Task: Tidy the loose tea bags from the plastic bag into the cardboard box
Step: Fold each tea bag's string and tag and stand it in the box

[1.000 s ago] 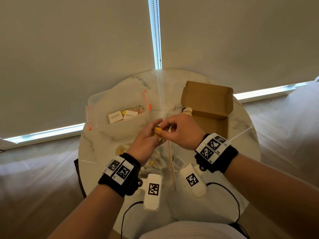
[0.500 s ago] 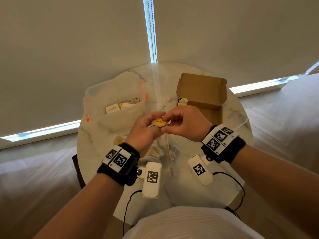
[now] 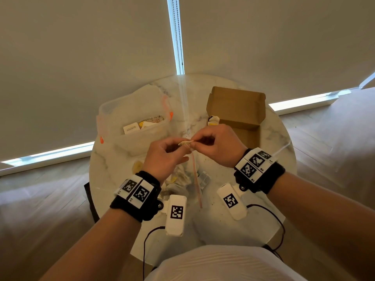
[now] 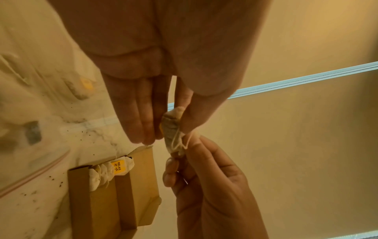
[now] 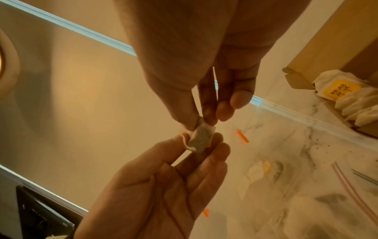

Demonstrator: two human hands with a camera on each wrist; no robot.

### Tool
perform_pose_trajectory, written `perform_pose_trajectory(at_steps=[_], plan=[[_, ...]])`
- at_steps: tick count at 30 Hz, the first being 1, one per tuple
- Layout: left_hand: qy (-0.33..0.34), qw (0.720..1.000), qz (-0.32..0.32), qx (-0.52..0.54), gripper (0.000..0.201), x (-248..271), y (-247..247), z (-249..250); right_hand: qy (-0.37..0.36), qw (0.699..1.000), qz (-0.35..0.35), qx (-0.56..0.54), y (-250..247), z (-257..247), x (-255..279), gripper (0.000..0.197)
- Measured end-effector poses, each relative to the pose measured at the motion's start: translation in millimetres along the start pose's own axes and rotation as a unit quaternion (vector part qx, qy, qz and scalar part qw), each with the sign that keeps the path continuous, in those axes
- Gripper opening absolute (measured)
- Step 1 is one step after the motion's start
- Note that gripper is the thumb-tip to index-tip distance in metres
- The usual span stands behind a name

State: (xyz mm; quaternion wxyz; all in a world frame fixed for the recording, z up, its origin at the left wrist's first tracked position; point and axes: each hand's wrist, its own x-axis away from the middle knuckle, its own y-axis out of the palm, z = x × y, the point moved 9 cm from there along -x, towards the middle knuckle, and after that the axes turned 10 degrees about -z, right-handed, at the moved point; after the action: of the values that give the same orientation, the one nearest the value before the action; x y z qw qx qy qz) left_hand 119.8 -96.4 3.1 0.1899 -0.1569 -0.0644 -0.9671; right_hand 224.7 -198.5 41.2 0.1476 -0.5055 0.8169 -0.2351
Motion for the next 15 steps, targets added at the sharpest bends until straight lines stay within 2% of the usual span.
perform_pose_trajectory(at_steps=[10,15], plan=[[0.025,0.999,0.0,-0.047,0.027,-5,-10,-5,0.014,0.995,-0.019,-0.093,12,18,-9,0.006],[0.04,0.996,-0.034,-0.069,0.037,-10,-7,1,0.029,0.992,-0.005,-0.122,6,25,-16,0.006]])
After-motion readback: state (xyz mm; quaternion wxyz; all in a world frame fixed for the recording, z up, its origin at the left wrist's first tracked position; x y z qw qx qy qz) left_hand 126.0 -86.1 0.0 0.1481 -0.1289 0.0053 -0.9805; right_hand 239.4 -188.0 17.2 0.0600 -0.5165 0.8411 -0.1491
